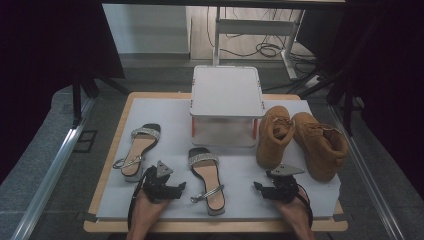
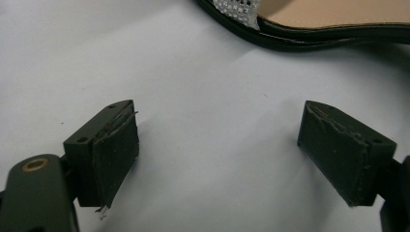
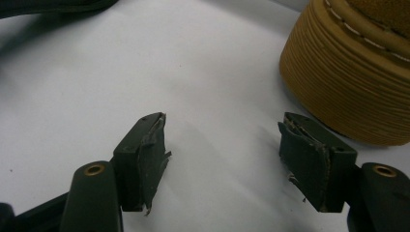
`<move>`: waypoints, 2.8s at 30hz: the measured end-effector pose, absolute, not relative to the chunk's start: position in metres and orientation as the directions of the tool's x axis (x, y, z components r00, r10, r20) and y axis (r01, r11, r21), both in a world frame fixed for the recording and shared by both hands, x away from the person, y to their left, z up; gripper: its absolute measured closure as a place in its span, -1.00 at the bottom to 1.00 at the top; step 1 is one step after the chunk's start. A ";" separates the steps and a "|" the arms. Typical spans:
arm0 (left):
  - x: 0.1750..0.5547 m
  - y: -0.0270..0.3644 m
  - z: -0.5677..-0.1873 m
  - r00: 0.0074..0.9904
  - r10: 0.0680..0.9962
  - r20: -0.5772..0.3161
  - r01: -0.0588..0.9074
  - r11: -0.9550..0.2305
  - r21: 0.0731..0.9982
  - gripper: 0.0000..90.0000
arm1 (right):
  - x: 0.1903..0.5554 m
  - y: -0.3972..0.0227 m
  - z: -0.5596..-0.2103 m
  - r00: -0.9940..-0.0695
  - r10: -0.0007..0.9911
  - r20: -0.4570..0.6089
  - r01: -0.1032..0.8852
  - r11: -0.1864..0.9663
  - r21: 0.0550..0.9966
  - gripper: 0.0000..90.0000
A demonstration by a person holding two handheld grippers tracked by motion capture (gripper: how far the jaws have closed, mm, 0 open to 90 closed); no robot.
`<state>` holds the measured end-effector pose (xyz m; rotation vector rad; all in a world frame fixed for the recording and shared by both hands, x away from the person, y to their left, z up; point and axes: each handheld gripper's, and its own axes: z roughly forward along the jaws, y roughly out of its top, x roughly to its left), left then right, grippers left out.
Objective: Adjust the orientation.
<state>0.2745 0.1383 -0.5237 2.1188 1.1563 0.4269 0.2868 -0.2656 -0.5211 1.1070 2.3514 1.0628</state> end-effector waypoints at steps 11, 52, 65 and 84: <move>0.272 0.132 -0.519 0.588 0.809 -0.027 0.580 -0.398 0.710 0.09 | 0.287 -0.266 -0.521 -0.641 0.767 0.019 0.520 0.417 0.746 -0.27; 0.291 0.079 -0.517 0.736 0.653 -0.178 0.540 -0.407 0.737 0.99 | 0.287 -0.266 -0.521 -0.642 0.767 0.019 0.519 0.416 0.746 -0.27; 0.300 0.059 -0.518 0.762 0.614 -0.204 0.531 -0.413 0.740 1.00 | 0.287 -0.266 -0.521 -0.641 0.767 0.019 0.520 0.416 0.746 -0.27; 0.317 0.036 -0.517 0.796 0.568 -0.208 0.512 -0.451 0.731 0.99 | 0.287 -0.266 -0.521 -0.642 0.766 0.018 0.519 0.417 0.746 -0.27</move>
